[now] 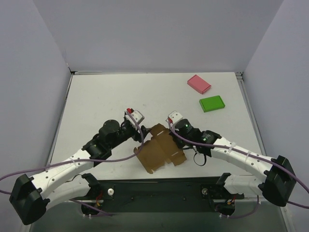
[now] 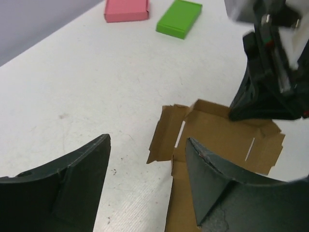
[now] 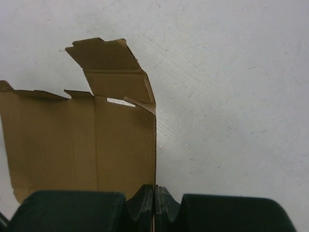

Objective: Fold the paper box

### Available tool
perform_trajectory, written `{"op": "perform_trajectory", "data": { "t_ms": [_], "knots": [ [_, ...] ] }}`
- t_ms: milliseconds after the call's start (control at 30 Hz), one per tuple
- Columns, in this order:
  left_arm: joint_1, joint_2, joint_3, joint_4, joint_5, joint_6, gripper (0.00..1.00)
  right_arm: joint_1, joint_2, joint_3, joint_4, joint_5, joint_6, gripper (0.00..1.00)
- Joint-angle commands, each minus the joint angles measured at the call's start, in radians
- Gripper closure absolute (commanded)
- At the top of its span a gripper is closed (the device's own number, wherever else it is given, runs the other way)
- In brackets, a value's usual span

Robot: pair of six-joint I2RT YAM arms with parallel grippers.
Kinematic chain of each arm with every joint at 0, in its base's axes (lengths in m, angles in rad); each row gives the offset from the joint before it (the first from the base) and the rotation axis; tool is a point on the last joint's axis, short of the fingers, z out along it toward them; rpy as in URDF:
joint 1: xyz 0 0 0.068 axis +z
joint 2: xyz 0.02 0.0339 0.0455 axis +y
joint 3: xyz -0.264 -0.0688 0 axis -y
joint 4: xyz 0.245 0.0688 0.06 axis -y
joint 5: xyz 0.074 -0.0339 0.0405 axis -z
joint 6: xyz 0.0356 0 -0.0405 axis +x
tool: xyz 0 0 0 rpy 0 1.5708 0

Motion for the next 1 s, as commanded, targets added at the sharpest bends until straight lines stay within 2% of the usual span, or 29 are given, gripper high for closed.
{"op": "perform_trajectory", "data": {
  "t_ms": [0,67,167,367,467,800,867,967],
  "knots": [
    [-0.006,-0.101,0.066,-0.077,-0.193,-0.140,0.30,0.042,0.082,0.075,-0.063,0.194,-0.029,1.00],
    [-0.033,-0.132,0.038,-0.094,-0.234,-0.248,0.34,0.067,0.114,0.102,-0.080,0.251,-0.026,1.00],
    [-0.096,-0.141,-0.080,-0.036,-0.266,-0.377,0.40,0.090,0.177,0.139,-0.088,0.313,-0.014,1.00],
    [-0.210,-0.033,-0.247,0.209,-0.362,-0.569,0.47,0.121,0.275,0.190,-0.118,0.407,0.037,1.00],
    [-0.270,0.076,-0.280,0.340,-0.401,-0.608,0.49,0.128,0.298,0.194,-0.120,0.413,0.069,1.00],
    [-0.317,0.400,-0.327,0.810,-0.483,-0.644,0.55,0.148,0.314,0.181,-0.105,0.401,0.106,1.00],
    [-0.331,0.490,-0.330,0.879,-0.501,-0.667,0.57,0.150,0.311,0.181,-0.100,0.404,0.111,1.00],
    [-0.365,0.576,-0.323,0.888,-0.538,-0.692,0.57,0.157,0.303,0.181,-0.103,0.410,0.109,1.00]
  ]
}}
